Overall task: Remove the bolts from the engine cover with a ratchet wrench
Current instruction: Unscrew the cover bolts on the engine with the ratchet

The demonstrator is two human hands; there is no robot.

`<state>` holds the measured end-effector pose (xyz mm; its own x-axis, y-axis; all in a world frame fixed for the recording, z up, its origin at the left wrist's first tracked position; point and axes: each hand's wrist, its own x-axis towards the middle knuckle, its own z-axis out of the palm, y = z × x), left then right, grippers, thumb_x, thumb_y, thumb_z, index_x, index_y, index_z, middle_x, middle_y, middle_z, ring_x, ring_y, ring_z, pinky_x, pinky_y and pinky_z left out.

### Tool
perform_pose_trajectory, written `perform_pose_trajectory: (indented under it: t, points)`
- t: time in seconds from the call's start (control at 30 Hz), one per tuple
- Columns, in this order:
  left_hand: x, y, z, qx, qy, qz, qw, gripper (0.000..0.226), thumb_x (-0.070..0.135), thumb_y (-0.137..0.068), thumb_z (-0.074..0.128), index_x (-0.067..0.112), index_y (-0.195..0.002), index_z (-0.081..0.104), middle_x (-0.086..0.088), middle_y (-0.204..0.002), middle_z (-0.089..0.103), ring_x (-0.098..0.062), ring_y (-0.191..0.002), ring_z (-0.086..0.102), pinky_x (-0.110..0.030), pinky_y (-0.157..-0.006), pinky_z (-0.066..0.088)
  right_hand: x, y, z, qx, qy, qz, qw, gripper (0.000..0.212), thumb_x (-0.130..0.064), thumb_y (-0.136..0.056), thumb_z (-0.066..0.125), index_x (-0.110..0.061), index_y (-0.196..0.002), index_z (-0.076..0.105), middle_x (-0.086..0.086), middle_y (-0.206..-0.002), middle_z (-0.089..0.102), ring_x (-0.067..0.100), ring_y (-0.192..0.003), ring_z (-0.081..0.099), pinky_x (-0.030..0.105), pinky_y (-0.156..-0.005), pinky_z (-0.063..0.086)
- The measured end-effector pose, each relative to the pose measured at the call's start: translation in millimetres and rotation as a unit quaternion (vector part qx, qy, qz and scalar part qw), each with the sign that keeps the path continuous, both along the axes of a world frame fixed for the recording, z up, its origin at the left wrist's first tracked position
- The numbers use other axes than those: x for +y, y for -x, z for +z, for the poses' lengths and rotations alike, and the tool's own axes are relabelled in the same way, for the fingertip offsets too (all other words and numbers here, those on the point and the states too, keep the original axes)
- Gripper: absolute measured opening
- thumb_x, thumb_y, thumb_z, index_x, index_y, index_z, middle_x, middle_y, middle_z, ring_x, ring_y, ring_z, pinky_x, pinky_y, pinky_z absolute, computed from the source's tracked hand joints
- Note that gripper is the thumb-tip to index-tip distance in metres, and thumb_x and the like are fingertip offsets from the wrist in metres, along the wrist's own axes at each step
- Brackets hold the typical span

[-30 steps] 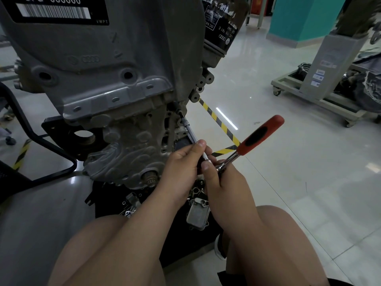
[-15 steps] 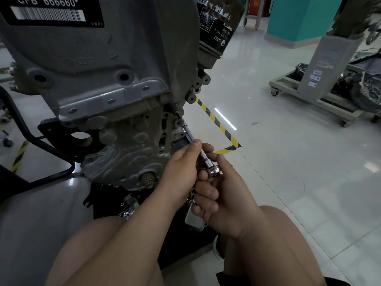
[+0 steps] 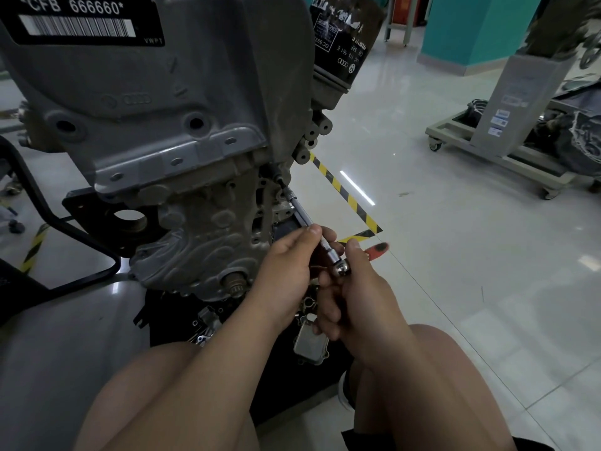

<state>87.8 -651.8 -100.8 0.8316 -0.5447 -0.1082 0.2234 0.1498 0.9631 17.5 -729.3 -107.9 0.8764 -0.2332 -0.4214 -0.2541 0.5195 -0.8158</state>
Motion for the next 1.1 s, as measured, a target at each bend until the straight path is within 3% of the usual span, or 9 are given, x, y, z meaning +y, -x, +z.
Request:
perform_pose_trajectory:
  t: [0.1,0.2,0.37,0.47,0.53,0.67,0.8,0.87,1.1]
  points:
    - [0,-1,0,-0.009,-0.003,-0.005,1.0,0.037,0.028,-0.1,0.045,0.026,-0.073,0.071,0.001,-0.066,0.066,-0.01,-0.044,0.053,-0.019,-0.048,0.045,-4,2,-2,0.016,0.163,-0.004,0.987,0.07,-0.065,-0.095,0.022,-0.013,-0.064,0.057,0.008,-0.04,0.047,0.021,-0.034,0.047,0.029,-0.051,0.047]
    - [-1,-2,-1,-0.009,-0.003,0.004,1.0,0.039,0.026,-0.1,0.046,0.025,-0.071,0.071,0.0,-0.066,0.064,-0.013,-0.052,0.056,-0.021,-0.05,0.046,-4,4,-2,-0.013,0.279,-0.019,0.96,0.065,-0.063,-0.094,0.021,-0.02,-0.061,0.057,0.005,-0.04,0.051,0.014,-0.035,0.049,0.017,-0.039,0.041]
    - [2,-1,1,-0.013,-0.016,0.008,1.0,0.039,0.026,-0.099,0.048,0.026,-0.069,0.072,0.0,-0.071,0.068,-0.011,-0.064,0.064,-0.021,-0.058,0.051,-7,4,-5,-0.028,0.469,-0.027,0.882,0.084,-0.081,-0.07,0.02,-0.006,-0.072,0.058,0.002,-0.055,0.057,0.017,-0.052,0.056,0.035,-0.054,0.045]
    - [3,-1,2,-0.008,-0.015,0.007,1.0,0.042,0.025,-0.1,0.047,0.026,-0.067,0.073,0.002,-0.071,0.07,-0.008,-0.064,0.065,-0.019,-0.057,0.051,-7,5,-6,-0.016,0.555,-0.022,0.831,0.074,-0.08,-0.069,0.016,-0.017,-0.083,0.054,-0.006,-0.062,0.056,0.012,-0.06,0.056,0.028,-0.052,0.038]
    - [4,0,2,-0.004,-0.012,0.006,1.0,0.042,0.025,-0.1,0.047,0.025,-0.067,0.073,0.002,-0.072,0.07,-0.008,-0.064,0.065,-0.019,-0.058,0.051,-7,5,-8,-0.014,0.569,-0.021,0.822,0.07,-0.079,-0.071,0.018,-0.019,-0.081,0.053,-0.006,-0.061,0.057,0.011,-0.06,0.056,0.027,-0.051,0.038]
    - [3,0,1,-0.008,-0.017,0.013,1.0,0.035,0.028,-0.098,0.05,0.025,-0.071,0.073,-0.001,-0.07,0.066,-0.012,-0.06,0.06,-0.022,-0.057,0.05,-5,4,-10,-0.057,0.393,-0.033,0.917,0.074,-0.069,-0.09,0.022,-0.014,-0.056,0.059,0.003,-0.044,0.058,0.01,-0.04,0.056,0.016,-0.046,0.042]
    - [1,0,0,-0.012,-0.013,0.01,1.0,0.036,0.026,-0.099,0.048,0.025,-0.075,0.075,0.001,-0.066,0.068,-0.008,-0.054,0.06,-0.019,-0.055,0.049,-3,-1,-13,-0.04,0.188,-0.042,0.98,0.062,-0.06,-0.096,0.023,-0.016,-0.074,0.061,0.008,-0.044,0.054,0.022,-0.04,0.054,0.033,-0.056,0.047]
    - [1,0,-1,-0.013,-0.017,0.01,1.0,0.037,0.027,-0.099,0.046,0.027,-0.076,0.076,0.0,-0.071,0.071,-0.008,-0.058,0.063,-0.02,-0.057,0.05,-3,-3,-13,-0.04,0.125,-0.036,0.991,0.064,-0.06,-0.098,0.025,-0.011,-0.075,0.059,0.009,-0.043,0.05,0.025,-0.037,0.049,0.039,-0.058,0.043]
    - [0,2,2,0.003,-0.016,0.019,1.0,0.04,0.025,-0.1,0.045,0.026,-0.076,0.077,-0.001,-0.076,0.074,-0.009,-0.069,0.067,-0.022,-0.064,0.055,-3,1,-1,-0.052,-0.204,0.034,0.977,0.069,-0.066,-0.094,0.028,-0.016,-0.056,0.056,0.0,-0.035,0.033,0.015,-0.025,0.031,0.023,-0.044,0.044]
